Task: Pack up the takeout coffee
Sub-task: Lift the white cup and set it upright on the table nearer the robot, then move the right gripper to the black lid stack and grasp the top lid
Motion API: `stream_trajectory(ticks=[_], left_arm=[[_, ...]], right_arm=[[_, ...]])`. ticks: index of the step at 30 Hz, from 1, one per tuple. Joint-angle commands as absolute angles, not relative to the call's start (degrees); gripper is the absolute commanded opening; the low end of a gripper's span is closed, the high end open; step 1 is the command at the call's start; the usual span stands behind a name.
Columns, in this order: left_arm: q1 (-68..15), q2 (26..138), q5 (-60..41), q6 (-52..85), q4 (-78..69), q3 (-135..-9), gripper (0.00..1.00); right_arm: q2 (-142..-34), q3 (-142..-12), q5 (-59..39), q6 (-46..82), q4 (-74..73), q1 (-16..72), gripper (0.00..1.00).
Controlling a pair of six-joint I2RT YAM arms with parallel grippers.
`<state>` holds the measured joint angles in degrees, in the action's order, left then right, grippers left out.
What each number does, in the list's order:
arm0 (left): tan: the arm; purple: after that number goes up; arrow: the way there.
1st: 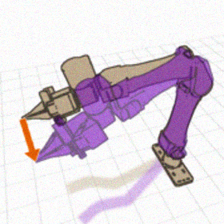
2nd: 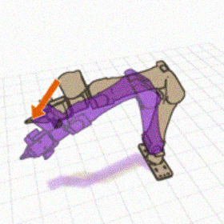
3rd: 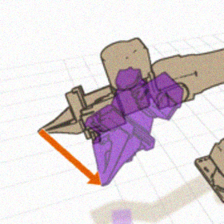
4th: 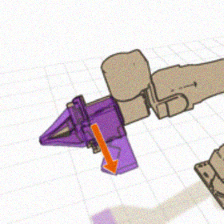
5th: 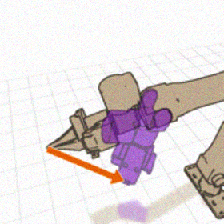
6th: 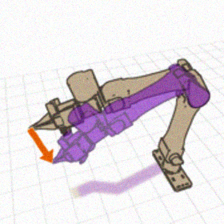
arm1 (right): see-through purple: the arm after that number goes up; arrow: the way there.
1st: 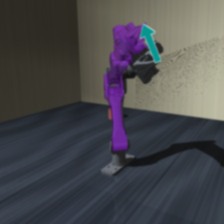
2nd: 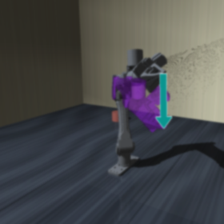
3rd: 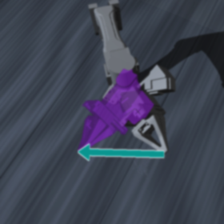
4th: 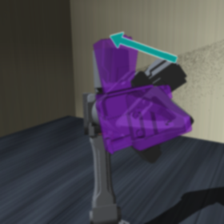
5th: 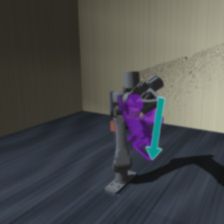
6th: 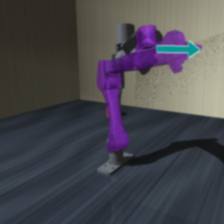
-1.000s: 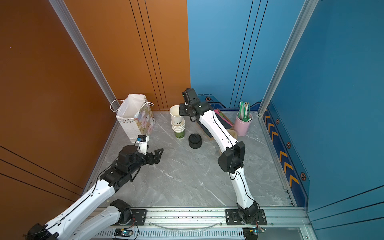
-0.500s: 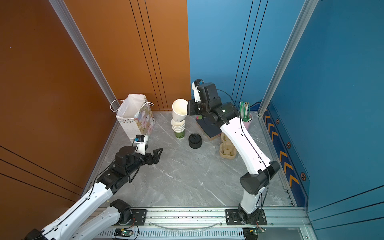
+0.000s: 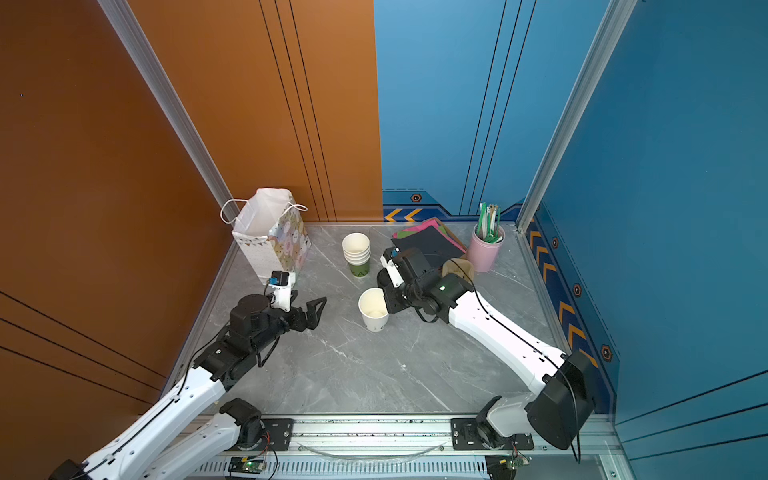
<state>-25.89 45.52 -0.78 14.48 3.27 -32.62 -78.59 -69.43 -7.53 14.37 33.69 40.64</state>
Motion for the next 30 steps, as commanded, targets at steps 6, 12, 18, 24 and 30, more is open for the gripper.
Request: stream_trajectory(ticks=[6, 12, 18, 24, 30], left_arm=[[-27.3, 47.0, -1.6, 14.6, 1.3, -32.4, 0.98], [-28.0, 47.0, -1.0, 14.7, 1.2, -31.9, 0.98], [-28.5, 46.8, -0.3, 14.9, 1.2, -31.4, 0.98], [-28.7, 46.8, 0.0, 14.9, 1.2, -31.2, 0.98], [-28.7, 46.6, 0.2, 14.8, 1.2, -30.9, 0.98]], right_arm=[[-78.4, -60.5, -7.7, 13.5, 22.6, 42.8, 0.00], [-81.3, -59.3, -7.2, 12.0, 20.6, 44.2, 0.00], [-84.8, -59.2, -7.1, 11.0, 20.6, 45.1, 0.00], [-86.7, -58.3, -6.7, 10.9, 19.4, 46.1, 0.00], [-86.8, -57.6, -6.3, 10.6, 18.9, 46.7, 0.02]])
